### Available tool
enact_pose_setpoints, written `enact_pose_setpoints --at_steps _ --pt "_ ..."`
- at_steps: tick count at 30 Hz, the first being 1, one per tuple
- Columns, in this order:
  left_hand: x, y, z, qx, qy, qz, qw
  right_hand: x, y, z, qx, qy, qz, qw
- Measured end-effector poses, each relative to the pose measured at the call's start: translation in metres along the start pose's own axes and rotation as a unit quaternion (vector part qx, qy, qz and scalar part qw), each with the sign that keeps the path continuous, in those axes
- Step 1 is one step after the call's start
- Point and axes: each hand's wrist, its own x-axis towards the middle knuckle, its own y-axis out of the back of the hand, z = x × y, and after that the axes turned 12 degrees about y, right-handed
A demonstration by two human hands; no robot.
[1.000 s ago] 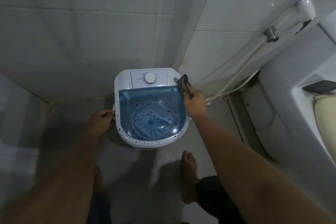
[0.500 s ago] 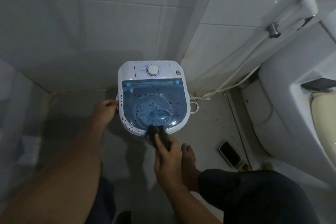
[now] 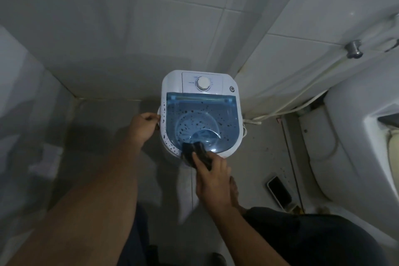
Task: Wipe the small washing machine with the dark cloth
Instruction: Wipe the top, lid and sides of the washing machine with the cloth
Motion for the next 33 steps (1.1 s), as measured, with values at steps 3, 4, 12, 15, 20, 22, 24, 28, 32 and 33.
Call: enact_pose_setpoints --at_steps 3,4,12,15,20,22,24,28,32,33 --pt "0.002 0.001 -0.001 -0.002 0.001 -0.002 1.000 0.028 -0.011 -0.026 -0.010 0.038 -0.031 0.999" --pt "0.004 0.001 -0.002 -0.006 0.001 -0.002 1.000 0.034 -0.011 -0.026 -0.018 0.057 -0.043 0.997" --pt "0.003 0.006 -0.001 -0.018 -0.004 -0.020 1.000 0.004 0.022 0.041 -0.049 0.139 -0.048 0.988" --pt "0.004 0.008 -0.001 -0.024 -0.009 -0.028 0.999 -0.003 0.025 0.046 -0.072 0.136 -0.070 0.986" --pt "0.005 0.010 -0.001 -0.018 -0.017 -0.030 0.999 0.015 0.006 0.023 -0.066 0.132 -0.070 0.987" --pt "0.003 0.010 0.001 -0.008 -0.022 -0.030 0.999 0.027 -0.002 0.008 -0.058 0.149 -0.068 0.985" --pt "0.004 0.010 0.000 -0.001 -0.022 -0.028 0.999 0.041 -0.009 -0.007 -0.057 0.161 -0.076 0.982" --pt "0.004 0.010 0.001 0.006 -0.018 -0.021 1.000 0.067 -0.019 -0.036 -0.065 0.143 -0.100 0.982" --pt "0.002 0.010 0.004 0.009 -0.013 -0.025 1.000 0.068 -0.014 -0.038 -0.083 0.125 -0.115 0.982" --pt "0.002 0.010 0.003 0.007 -0.013 -0.028 0.999 0.063 -0.010 -0.036 -0.087 0.126 -0.121 0.981"
